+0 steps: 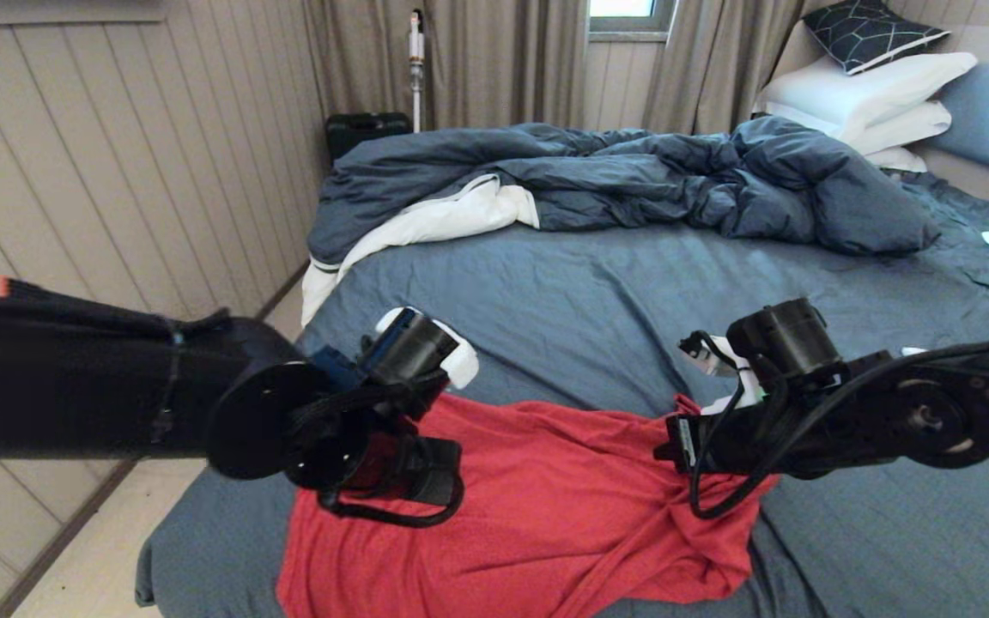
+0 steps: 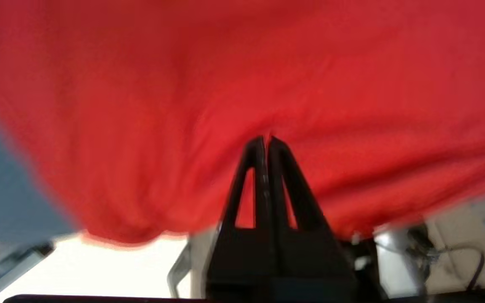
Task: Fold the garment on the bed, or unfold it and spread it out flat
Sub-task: Unford the red T-shirt
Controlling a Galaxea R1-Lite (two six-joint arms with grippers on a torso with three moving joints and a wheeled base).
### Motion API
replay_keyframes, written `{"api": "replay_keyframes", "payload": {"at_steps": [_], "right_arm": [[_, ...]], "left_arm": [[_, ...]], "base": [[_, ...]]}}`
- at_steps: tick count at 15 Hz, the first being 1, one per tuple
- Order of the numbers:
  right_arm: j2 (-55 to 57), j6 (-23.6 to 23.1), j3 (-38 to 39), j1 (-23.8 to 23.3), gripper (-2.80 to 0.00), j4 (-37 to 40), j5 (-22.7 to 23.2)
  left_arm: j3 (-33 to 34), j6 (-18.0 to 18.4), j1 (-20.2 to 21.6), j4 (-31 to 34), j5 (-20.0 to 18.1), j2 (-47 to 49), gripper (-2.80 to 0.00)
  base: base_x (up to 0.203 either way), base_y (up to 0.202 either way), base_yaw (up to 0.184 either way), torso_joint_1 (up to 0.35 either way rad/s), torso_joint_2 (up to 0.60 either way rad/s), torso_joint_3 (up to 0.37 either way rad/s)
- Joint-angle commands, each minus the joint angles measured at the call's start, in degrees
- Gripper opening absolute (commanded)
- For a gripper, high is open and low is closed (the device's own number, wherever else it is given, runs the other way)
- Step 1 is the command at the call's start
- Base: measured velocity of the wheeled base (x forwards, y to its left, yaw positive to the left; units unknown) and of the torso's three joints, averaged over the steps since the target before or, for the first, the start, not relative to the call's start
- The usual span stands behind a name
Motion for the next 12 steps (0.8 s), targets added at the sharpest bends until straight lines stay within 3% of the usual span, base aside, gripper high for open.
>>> {"api": "replay_keyframes", "payload": {"at_steps": [1, 5, 12], "right_arm": [[-0.03, 0.10, 0.63, 0.34, -2.80, 0.01, 0.08], [2.49, 0.01, 0.97, 1.44, -2.80, -0.08, 0.02], [5.30, -0.15, 6.29, 2.59, -2.80, -0.24, -3.32]], "left_arm": [[-4.40, -0.12, 0.38, 0.06, -0.14, 7.68, -2.80], [-7.94, 1.04, 3.81, -1.25, -0.47, 12.84, -2.80], [-7.70, 0.72, 8.59, -1.62, -0.57, 9.98, -2.80]], "base": [[0.000, 0.000, 0.000, 0.000, 0.00, 0.000], [0.000, 0.000, 0.000, 0.000, 0.00, 0.000], [0.000, 0.000, 0.000, 0.000, 0.00, 0.000]]}}
